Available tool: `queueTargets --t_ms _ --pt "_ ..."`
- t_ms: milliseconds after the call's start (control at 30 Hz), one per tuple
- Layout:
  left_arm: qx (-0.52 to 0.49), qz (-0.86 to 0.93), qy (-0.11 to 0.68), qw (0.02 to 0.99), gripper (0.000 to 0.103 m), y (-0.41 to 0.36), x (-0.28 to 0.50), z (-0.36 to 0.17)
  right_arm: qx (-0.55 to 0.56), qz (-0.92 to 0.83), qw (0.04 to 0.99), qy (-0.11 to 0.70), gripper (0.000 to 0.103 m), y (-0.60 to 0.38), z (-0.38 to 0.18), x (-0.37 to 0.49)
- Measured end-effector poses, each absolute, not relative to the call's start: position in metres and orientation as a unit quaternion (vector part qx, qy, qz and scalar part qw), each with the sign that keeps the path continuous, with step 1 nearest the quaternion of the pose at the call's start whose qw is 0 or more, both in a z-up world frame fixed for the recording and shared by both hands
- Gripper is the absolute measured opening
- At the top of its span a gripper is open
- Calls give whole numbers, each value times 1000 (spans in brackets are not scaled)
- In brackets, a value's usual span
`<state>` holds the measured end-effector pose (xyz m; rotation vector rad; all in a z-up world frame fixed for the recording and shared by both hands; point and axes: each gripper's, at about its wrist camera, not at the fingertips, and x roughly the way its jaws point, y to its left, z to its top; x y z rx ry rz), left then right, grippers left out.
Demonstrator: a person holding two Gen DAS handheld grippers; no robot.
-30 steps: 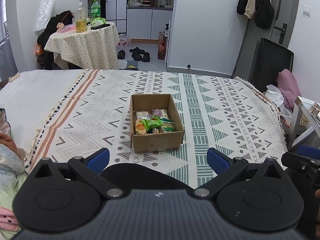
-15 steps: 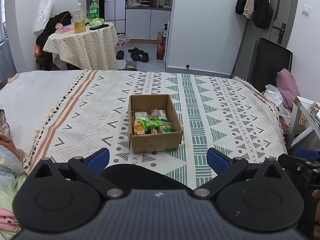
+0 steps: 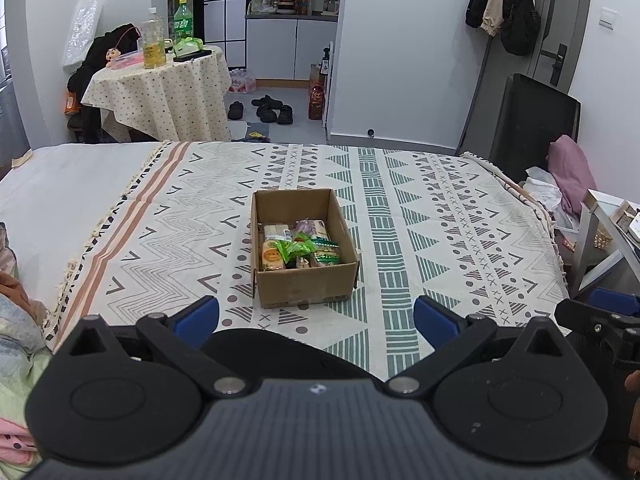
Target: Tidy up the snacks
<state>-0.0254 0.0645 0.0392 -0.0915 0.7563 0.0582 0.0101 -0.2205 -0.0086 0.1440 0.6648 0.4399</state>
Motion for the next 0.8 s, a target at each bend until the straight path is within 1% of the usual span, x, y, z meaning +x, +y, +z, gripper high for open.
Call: queueTargets --t_ms 800 --pt "-46 27 369 928 103 64 -25 40 71 210 921 320 103 -222 -7 11"
